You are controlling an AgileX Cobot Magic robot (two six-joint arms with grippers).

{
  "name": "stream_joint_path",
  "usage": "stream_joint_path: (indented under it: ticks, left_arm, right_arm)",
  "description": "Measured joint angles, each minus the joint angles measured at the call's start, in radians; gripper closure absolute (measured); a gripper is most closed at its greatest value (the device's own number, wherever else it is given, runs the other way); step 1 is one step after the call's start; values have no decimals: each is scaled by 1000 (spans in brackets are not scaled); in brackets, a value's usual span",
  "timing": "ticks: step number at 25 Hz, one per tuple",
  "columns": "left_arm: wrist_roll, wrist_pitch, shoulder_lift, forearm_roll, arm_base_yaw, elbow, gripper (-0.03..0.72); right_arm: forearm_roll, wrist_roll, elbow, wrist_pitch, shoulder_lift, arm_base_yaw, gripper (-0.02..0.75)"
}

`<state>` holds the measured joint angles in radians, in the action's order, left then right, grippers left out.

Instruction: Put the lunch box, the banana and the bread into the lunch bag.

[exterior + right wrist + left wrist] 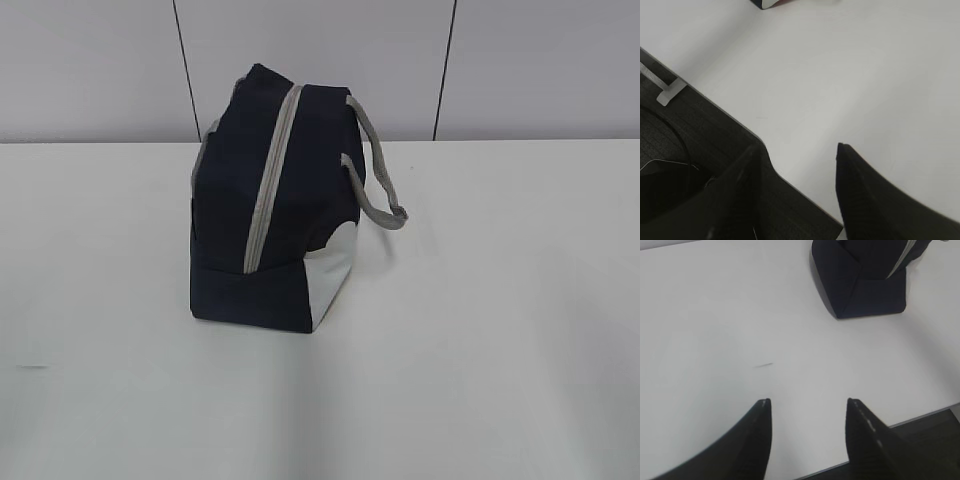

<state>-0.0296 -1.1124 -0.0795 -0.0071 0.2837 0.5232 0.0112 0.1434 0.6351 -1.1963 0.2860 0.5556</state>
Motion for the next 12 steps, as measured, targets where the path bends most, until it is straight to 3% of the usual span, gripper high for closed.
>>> stream_joint_path:
  ticks: [12]
  left_arm:
    - [0, 1, 4, 0, 0, 0, 395]
  right_arm:
    - [2, -13, -130, 45, -129, 0, 353]
